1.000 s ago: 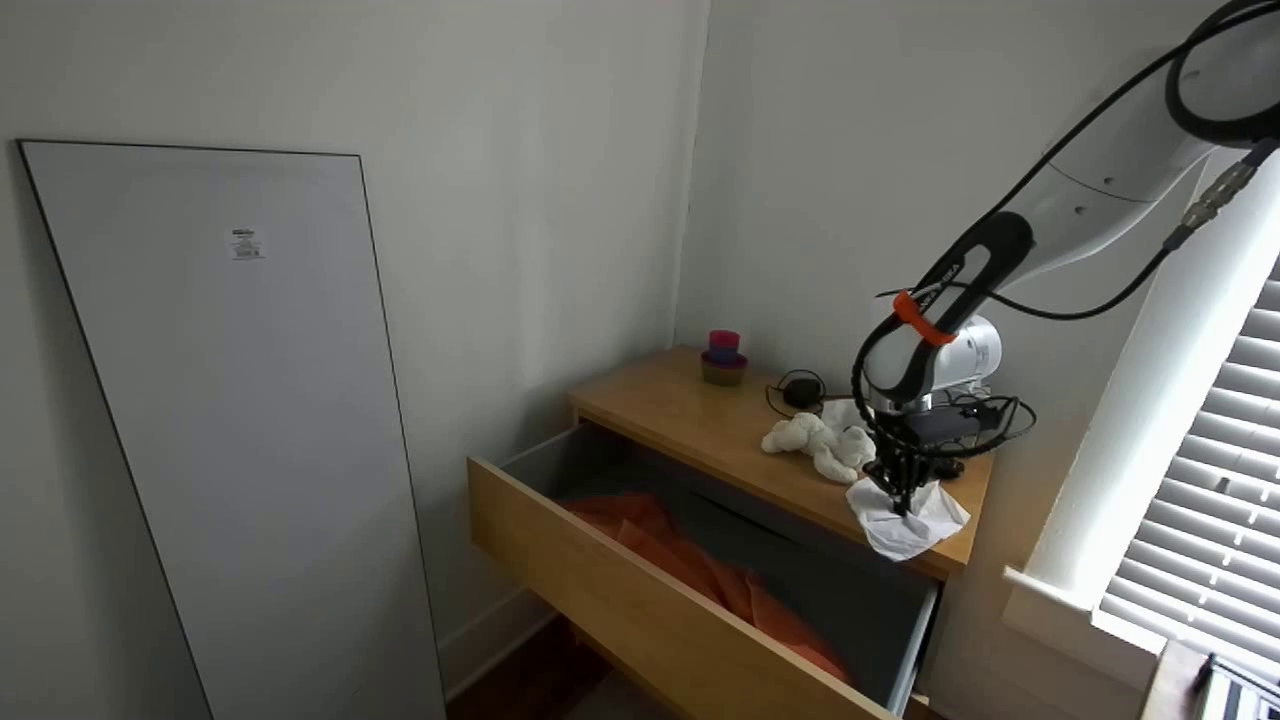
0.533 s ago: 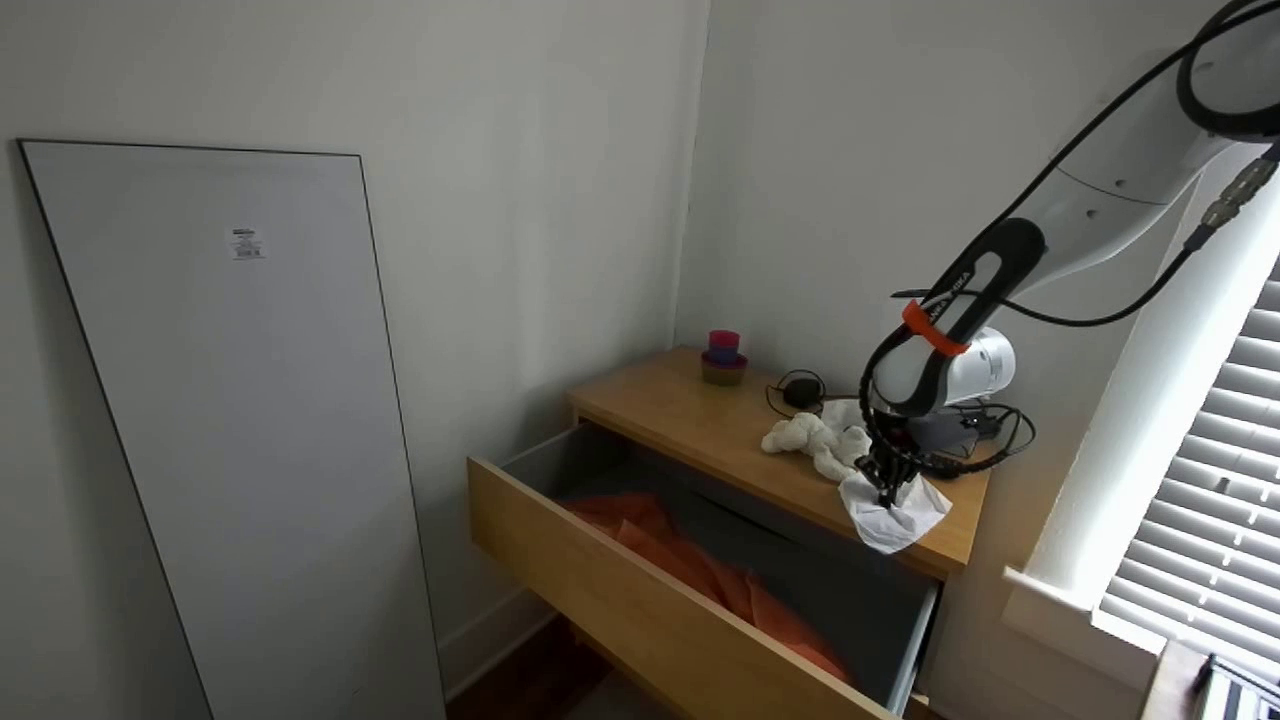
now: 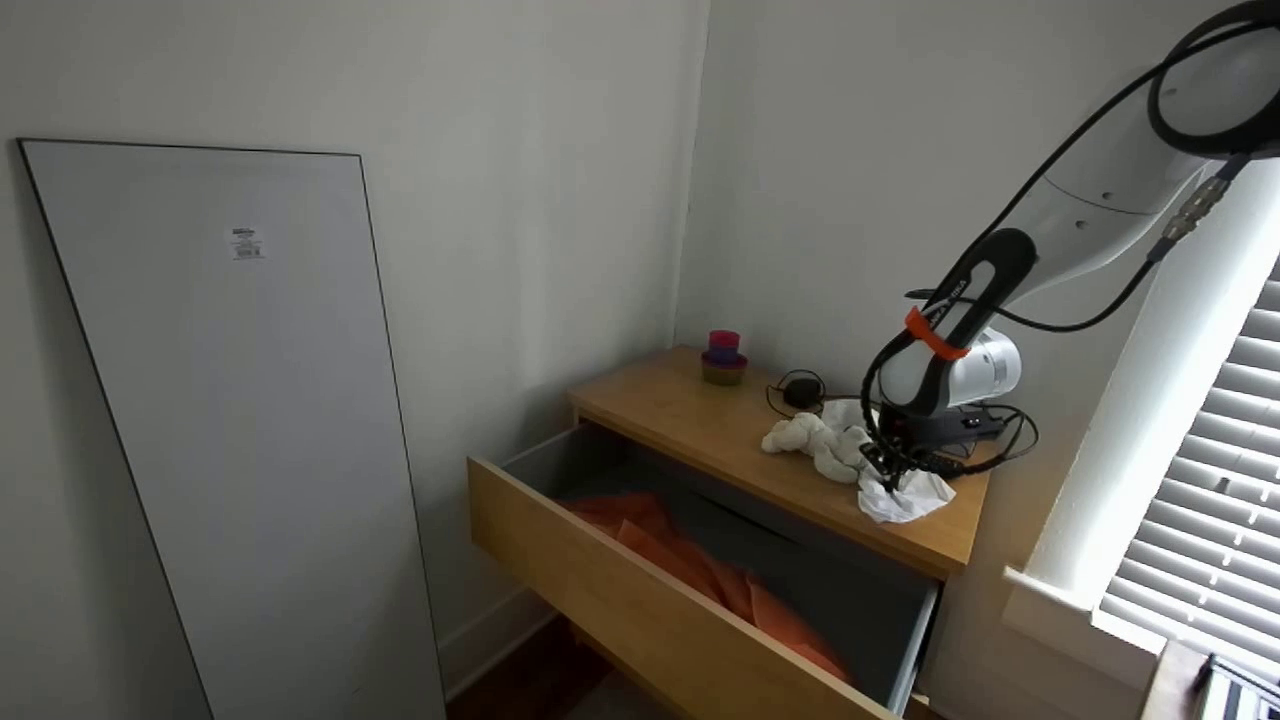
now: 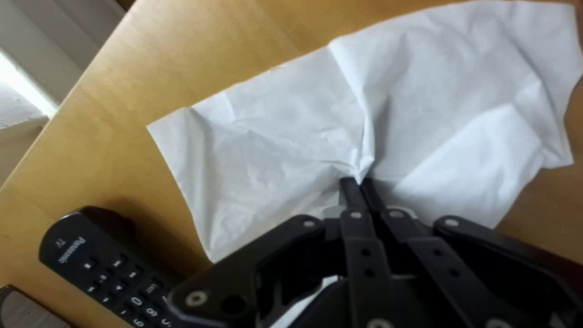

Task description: Use the paper towel in front of the paper towel box to wipe the counter top bottom corner surface and stack it on the paper towels on the left of the paper towel box

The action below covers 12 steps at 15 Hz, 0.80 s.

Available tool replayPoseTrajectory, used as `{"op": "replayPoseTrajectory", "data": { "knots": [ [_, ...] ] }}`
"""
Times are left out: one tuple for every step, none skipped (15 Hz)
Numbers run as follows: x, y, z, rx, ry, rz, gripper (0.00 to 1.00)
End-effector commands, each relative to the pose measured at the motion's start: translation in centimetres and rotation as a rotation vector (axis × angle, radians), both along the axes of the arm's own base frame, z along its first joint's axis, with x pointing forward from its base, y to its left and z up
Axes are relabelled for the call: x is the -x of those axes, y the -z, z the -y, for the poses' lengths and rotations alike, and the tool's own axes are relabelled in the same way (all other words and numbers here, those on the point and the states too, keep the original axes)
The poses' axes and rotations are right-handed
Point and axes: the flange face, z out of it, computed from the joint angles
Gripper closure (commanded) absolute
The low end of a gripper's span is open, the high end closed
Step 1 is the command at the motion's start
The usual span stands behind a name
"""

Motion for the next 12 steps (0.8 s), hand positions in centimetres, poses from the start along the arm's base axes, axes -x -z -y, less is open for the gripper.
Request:
{"op": "replayPoseTrajectory", "data": {
  "knots": [
    [0.4,3.0,3.0,0.056,0.112,-0.043,0.99],
    [0.6,3.2,3.6,0.068,0.143,-0.064,0.99],
    [0.8,3.3,3.9,0.076,0.169,-0.088,0.99],
    [1.3,3.5,4.1,0.085,0.193,-0.126,0.99],
    [1.6,3.7,4.0,0.083,0.204,-0.158,0.99],
    [1.8,3.8,3.8,0.080,0.211,-0.192,0.99],
    [2.0,3.9,3.5,0.073,0.213,-0.226,0.99],
    [2.0,4.0,3.1,0.060,0.207,-0.260,0.99],
    [2.3,4.0,2.6,0.047,0.199,-0.293,0.99],
    [2.5,4.2,2.1,0.034,0.183,-0.325,0.99],
    [2.7,4.2,1.6,0.021,0.164,-0.354,0.99],
    [2.8,4.4,1.1,0.007,0.148,-0.383,0.99]
  ]
}}
